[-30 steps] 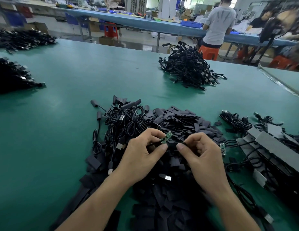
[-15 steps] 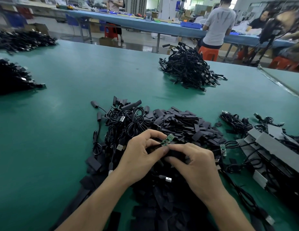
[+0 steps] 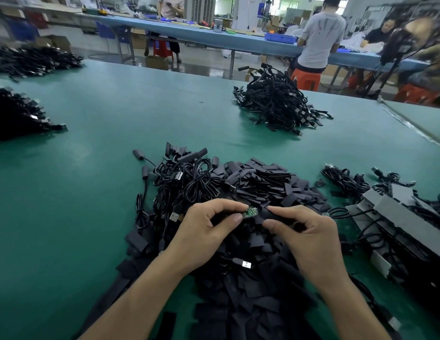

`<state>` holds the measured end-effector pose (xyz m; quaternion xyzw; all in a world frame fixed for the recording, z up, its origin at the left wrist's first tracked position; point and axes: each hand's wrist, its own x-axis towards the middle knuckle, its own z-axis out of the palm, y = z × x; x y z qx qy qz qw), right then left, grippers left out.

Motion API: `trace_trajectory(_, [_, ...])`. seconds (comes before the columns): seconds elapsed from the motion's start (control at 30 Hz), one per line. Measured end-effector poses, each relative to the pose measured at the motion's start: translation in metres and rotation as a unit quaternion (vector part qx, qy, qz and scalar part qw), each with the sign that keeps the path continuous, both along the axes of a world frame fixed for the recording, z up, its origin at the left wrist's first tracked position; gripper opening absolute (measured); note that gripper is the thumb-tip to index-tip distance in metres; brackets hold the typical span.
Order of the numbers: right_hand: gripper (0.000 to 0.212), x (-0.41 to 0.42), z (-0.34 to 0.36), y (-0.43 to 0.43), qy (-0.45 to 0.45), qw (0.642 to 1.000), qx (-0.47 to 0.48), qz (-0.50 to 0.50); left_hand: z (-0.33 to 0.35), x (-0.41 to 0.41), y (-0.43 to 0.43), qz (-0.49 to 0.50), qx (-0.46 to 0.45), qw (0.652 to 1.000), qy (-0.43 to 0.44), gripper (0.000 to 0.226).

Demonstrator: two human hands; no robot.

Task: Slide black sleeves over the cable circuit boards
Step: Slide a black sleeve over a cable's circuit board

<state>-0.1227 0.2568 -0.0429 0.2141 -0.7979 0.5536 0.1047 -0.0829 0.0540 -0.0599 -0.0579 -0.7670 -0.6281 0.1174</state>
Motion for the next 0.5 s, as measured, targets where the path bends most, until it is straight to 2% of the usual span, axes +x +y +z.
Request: trace_trajectory(0.5, [0.027, -0.0052, -0.0009, 0.0079, -0.020, 0.997, 0.064, 0.040, 0.0018, 0.0007, -0.0002, -0.008, -0.089, 0.996, 0.011, 0.021])
